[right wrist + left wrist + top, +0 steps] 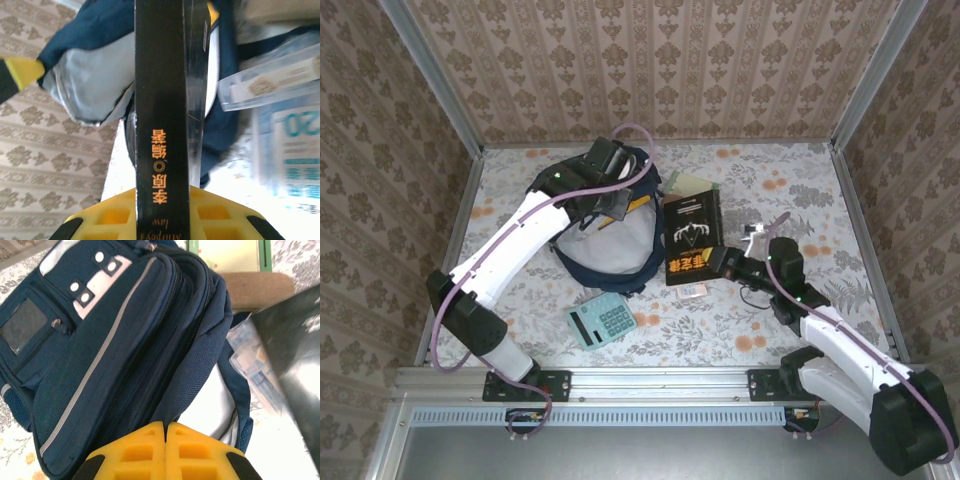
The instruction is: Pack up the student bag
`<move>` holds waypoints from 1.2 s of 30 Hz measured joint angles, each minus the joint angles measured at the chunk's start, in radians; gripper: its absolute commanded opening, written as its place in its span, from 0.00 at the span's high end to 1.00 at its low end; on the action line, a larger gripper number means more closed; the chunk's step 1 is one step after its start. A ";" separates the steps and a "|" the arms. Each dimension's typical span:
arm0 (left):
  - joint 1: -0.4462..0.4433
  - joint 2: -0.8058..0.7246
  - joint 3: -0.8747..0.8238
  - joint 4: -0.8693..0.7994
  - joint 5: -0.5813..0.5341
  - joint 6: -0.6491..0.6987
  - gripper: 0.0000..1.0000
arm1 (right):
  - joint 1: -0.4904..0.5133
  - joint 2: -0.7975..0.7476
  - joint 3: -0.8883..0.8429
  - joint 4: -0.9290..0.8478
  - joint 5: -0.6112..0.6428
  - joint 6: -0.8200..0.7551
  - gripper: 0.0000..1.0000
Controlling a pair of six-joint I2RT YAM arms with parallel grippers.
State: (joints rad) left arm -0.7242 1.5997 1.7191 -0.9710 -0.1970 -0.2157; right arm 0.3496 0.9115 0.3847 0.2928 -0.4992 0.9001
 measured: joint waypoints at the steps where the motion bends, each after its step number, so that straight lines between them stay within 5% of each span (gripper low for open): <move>1: 0.001 0.001 0.008 0.000 0.009 0.000 1.00 | 0.036 0.019 0.011 0.015 0.013 0.018 1.00; 8: -0.001 0.007 0.047 0.029 0.055 -0.018 1.00 | 0.191 0.239 0.145 0.130 0.084 0.105 1.00; 18: -0.001 0.008 0.055 0.064 0.074 -0.038 1.00 | 0.238 0.694 0.367 0.355 0.117 0.238 1.00; 32: -0.002 0.008 0.039 0.122 0.097 -0.051 1.00 | 0.294 1.062 0.590 0.580 0.516 0.355 1.00; 36: -0.002 0.008 0.035 0.127 0.099 -0.053 1.00 | 0.322 1.171 0.682 0.597 0.603 0.418 0.83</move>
State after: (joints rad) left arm -0.7258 1.6077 1.7546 -0.8440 -0.0982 -0.2687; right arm 0.6712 2.0827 1.0664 0.8894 0.1036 1.3186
